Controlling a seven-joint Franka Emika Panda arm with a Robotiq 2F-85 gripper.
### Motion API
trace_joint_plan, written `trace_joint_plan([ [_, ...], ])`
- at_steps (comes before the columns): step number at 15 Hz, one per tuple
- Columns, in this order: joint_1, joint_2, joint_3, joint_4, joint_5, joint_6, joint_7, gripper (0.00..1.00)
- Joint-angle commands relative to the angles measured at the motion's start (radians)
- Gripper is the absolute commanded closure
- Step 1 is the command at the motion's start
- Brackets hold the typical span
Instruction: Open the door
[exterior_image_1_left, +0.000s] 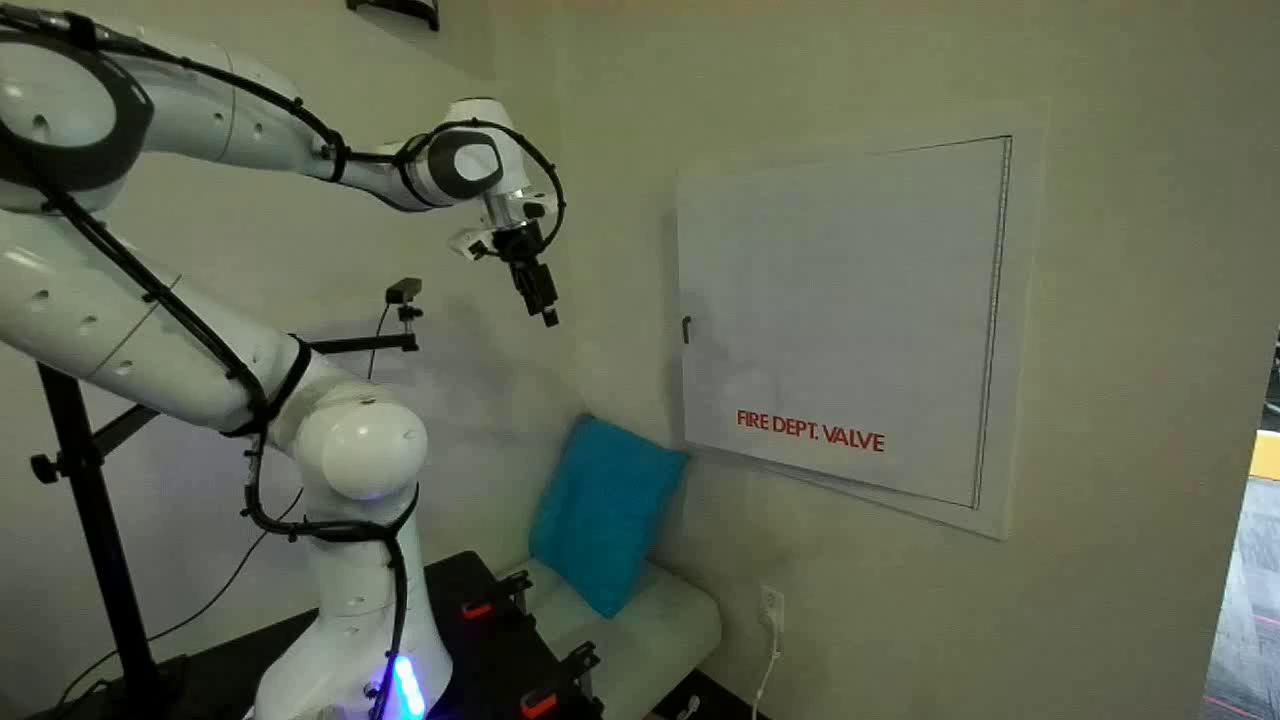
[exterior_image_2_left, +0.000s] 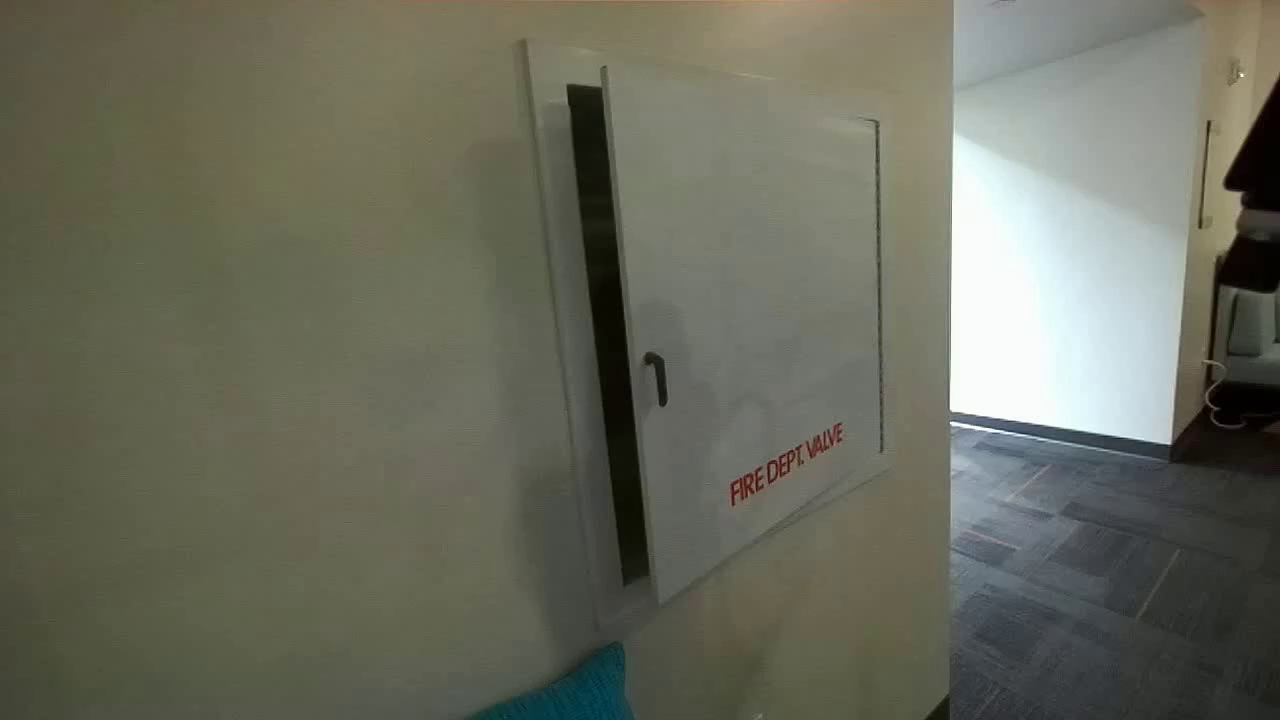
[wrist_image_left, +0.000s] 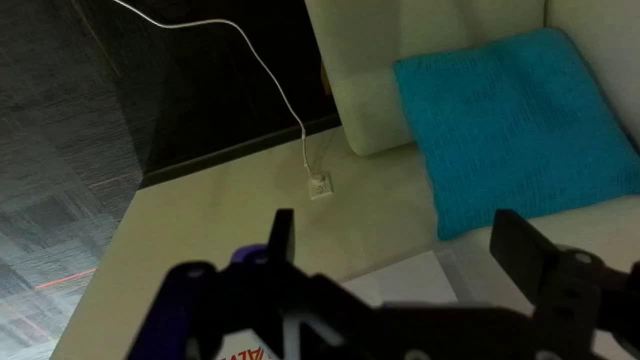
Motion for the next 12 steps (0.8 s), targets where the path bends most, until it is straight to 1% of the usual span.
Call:
trace_joint_plan([
  [1,0.0,0.001,-0.001,0.003,-0.001,-0.003,0.0,0.0],
  [6,0.0,0.001,-0.001,0.003,-0.001,-0.003,0.0,0.0],
  [9,-0.014,0.05,0.027,0.03,-0.03,0.095,-0.016,0.0],
  [12,-0.031,0.144,0.056,0.083,-0.096,0.266,-0.048,0.0],
])
